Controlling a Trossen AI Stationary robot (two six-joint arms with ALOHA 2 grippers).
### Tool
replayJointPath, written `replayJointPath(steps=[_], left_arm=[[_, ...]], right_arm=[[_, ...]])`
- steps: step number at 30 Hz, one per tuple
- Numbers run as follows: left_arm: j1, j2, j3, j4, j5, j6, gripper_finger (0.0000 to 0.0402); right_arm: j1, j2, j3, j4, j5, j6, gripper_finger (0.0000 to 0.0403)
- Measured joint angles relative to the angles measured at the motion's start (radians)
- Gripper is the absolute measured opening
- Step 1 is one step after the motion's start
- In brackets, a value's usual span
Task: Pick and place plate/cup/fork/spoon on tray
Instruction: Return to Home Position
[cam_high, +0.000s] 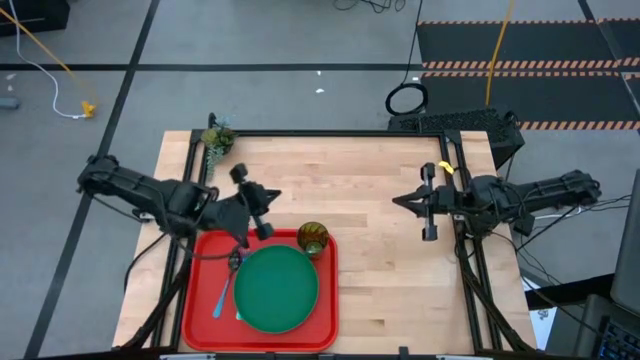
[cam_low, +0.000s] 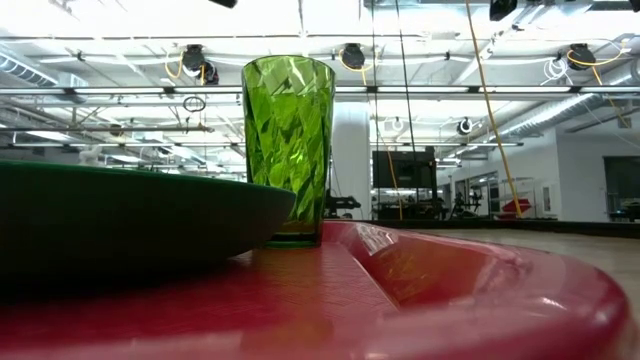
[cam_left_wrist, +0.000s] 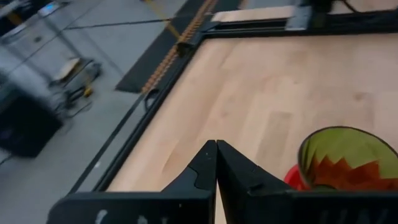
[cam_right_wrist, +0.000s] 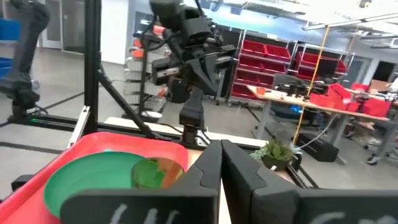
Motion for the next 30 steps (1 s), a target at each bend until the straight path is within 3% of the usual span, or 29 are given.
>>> replayJointPath(steps=[8, 13, 20, 30], left_arm=[[0.155, -0.002, -0.145, 0.325, 0.283, 0.220, 0.0010], [0.242, -0.037, -0.295, 0.580, 0.467, 0.286, 0.0007], [0.303, -0.137, -0.458, 0.758, 0.697, 0.363, 0.0009], [0.357, -0.292, -0.674, 0.901, 0.739, 0.383, 0.0013]], right_arm=[[-0.061, 0.038, 0.000, -0.039, -0.167, -0.002, 0.0000], [-0.090, 0.084, 0.000, -0.040, -0.173, -0.028, 0.0000], [-0.105, 0.111, -0.002, -0.061, -0.173, -0.040, 0.0000], [-0.105, 0.052, -0.120, 0.010, -0.169, -0.018, 0.0000]])
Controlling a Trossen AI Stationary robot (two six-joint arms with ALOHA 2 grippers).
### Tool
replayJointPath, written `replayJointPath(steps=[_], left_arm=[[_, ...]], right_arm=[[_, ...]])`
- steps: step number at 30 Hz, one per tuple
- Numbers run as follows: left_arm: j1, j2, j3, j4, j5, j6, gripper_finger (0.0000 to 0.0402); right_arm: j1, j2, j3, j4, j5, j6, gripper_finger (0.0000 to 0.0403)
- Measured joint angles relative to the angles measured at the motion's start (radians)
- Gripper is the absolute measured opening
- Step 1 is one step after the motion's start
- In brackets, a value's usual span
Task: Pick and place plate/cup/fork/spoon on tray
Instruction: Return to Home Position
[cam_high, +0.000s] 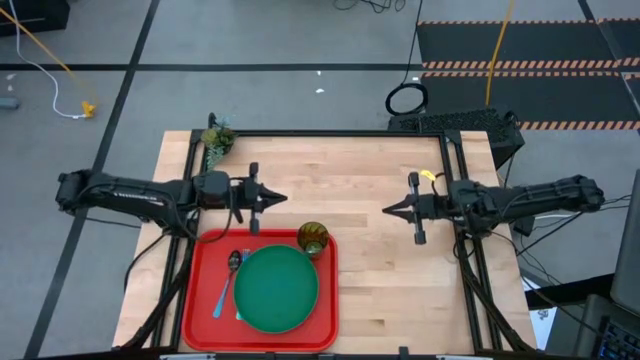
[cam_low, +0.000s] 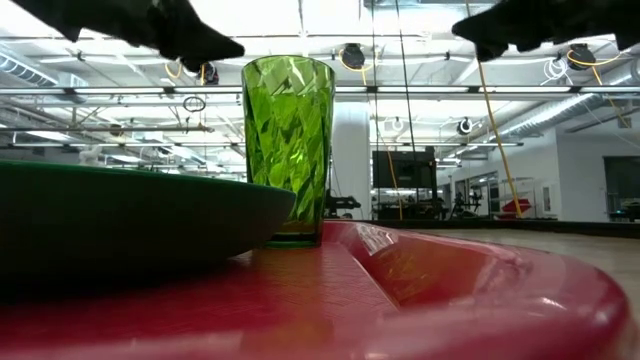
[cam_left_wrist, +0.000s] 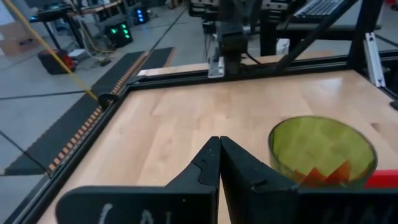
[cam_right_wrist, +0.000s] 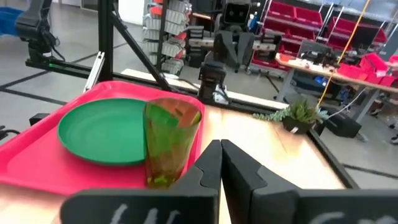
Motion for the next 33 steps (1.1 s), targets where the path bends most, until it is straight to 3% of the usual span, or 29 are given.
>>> replayJointPath(steps=[5, 13, 18, 23, 33], left_arm=[[0.013, -0.056, -0.082, 0.052, 0.000, 0.002, 0.0004], [0.013, -0.170, -0.190, 0.085, 0.002, -0.017, 0.0019], [0.013, -0.232, -0.270, 0.133, 0.002, -0.034, 0.0005], [0.013, -0.247, -0.357, 0.254, 0.000, -0.070, 0.0010], [0.013, -0.247, -0.422, 0.319, -0.036, -0.102, 0.0016]], right_arm=[[0.000, -0.034, -0.052, 0.010, 0.000, 0.037, 0.0000], [0.000, -0.138, -0.135, 0.022, -0.001, 0.096, 0.0000], [0.000, -0.205, -0.186, 0.022, 0.000, 0.092, 0.0000], [0.000, -0.254, -0.231, 0.039, 0.001, 0.056, 0.0000], [-0.014, -0.306, -0.297, 0.037, 0.003, 0.003, 0.0000]])
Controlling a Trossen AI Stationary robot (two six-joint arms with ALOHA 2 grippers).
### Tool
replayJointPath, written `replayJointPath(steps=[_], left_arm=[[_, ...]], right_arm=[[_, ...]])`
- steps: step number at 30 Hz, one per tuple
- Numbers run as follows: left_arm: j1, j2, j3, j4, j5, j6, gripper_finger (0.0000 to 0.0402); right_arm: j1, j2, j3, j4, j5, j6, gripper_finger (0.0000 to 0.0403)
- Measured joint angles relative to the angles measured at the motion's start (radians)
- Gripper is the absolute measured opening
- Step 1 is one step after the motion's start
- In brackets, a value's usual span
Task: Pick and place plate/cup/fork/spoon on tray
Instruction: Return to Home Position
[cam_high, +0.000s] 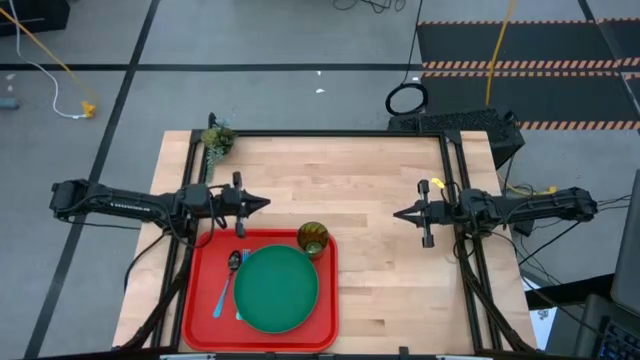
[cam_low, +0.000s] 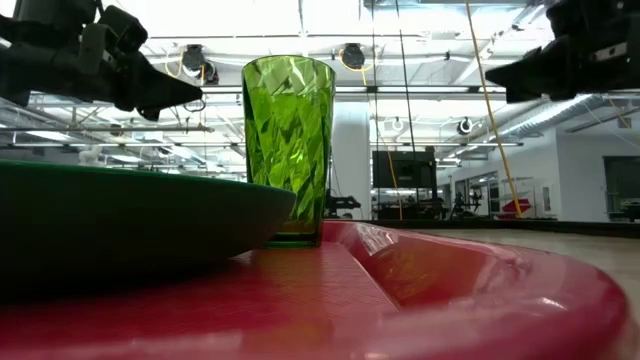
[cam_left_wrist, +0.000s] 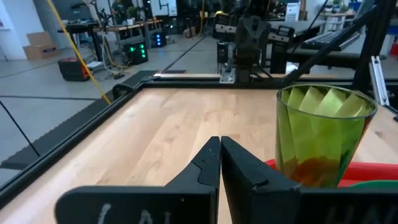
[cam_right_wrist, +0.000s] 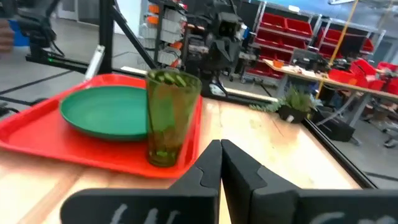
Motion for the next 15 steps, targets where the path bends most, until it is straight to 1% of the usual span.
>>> replayJointPath(steps=[7, 9, 11, 15], left_arm=[[0.000, 0.000, 0.000, 0.002, -0.010, 0.024, 0.0025], [0.000, 0.000, 0.000, 0.008, -0.012, 0.027, 0.0025], [0.000, 0.000, 0.000, 0.007, -0.018, 0.015, 0.0026], [0.000, 0.000, 0.000, 0.003, -0.018, -0.031, 0.0026]], right_arm=[[-0.040, -0.027, -0.033, -0.001, -0.010, 0.013, 0.0000], [-0.044, -0.031, -0.033, 0.000, -0.036, 0.015, 0.0000], [-0.046, -0.038, -0.033, -0.001, -0.061, 0.016, 0.0000], [-0.046, -0.048, -0.033, -0.008, -0.062, 0.024, 0.0000]])
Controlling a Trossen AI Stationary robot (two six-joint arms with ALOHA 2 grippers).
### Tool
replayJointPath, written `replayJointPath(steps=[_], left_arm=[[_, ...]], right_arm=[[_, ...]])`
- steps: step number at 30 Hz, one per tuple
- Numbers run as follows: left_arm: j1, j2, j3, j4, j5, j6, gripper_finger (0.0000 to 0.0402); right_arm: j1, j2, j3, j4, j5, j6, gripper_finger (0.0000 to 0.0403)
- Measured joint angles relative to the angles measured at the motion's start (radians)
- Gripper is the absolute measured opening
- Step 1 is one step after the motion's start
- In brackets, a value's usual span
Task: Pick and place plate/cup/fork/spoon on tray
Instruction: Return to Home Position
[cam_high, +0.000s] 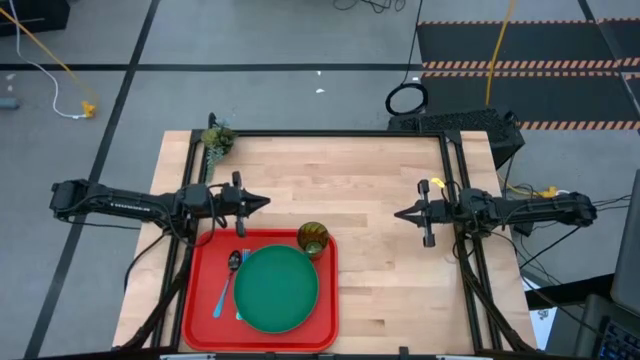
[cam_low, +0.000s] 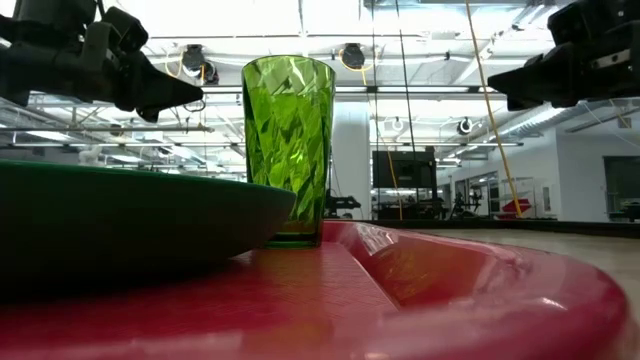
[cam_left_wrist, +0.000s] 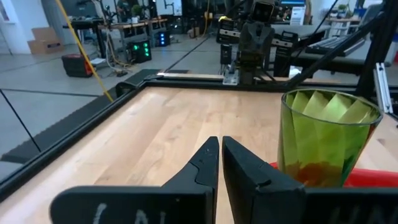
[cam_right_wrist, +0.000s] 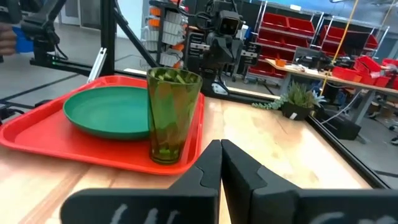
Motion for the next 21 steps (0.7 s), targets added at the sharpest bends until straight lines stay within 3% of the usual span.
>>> replayJointPath(steps=[10, 17, 21], left_arm=[[0.000, 0.000, 0.000, 0.002, 0.000, -0.011, 0.0026], [0.000, 0.000, 0.000, 0.006, -0.001, -0.011, 0.0026], [0.000, 0.000, 0.000, 0.007, 0.000, -0.011, 0.0026]], right_arm=[[0.001, -0.001, -0.003, -0.010, 0.000, 0.062, 0.0000], [0.010, -0.034, -0.092, 0.076, 0.000, 0.149, 0.0000], [0.010, -0.048, -0.078, 0.068, -0.050, 0.190, 0.0000]])
